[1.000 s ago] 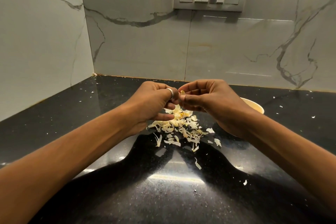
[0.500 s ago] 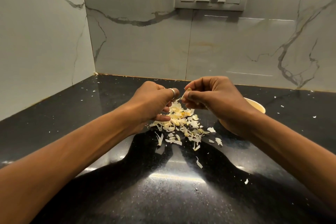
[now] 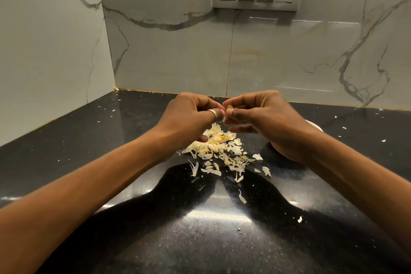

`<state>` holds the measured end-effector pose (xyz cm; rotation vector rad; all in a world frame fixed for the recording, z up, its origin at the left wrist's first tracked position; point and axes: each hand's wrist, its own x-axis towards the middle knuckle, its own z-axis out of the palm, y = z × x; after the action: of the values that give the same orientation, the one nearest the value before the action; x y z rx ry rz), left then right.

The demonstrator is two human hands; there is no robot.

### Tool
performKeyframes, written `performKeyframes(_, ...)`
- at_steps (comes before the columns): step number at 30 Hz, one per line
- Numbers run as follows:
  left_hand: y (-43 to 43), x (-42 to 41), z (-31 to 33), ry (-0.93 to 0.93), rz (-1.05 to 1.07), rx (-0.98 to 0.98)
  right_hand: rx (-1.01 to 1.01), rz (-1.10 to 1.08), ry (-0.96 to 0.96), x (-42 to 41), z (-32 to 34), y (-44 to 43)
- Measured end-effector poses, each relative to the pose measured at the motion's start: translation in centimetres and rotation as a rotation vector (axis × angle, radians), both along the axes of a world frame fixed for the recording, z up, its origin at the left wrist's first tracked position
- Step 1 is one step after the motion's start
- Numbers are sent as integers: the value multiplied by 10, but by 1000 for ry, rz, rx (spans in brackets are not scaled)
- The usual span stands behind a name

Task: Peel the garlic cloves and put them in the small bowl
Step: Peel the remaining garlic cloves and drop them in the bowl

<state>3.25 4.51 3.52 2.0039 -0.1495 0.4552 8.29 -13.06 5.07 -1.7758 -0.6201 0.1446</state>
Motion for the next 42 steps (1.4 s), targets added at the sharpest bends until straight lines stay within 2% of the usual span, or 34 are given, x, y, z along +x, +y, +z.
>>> performKeyframes(7, 2, 1, -1, -55, -3, 18, -40, 57, 19, 0, -2, 3)
performKeyframes(15, 3, 3, -3, -68, 30, 45, 4, -1, 29, -1, -5, 6)
performKeyframes(28, -1, 4, -8, -154, 110, 182, -25, -42, -66, -6, -16, 11)
performKeyframes(42, -8, 0, -14, -107, 174, 81, -28, -97, -113, -8, -21, 16)
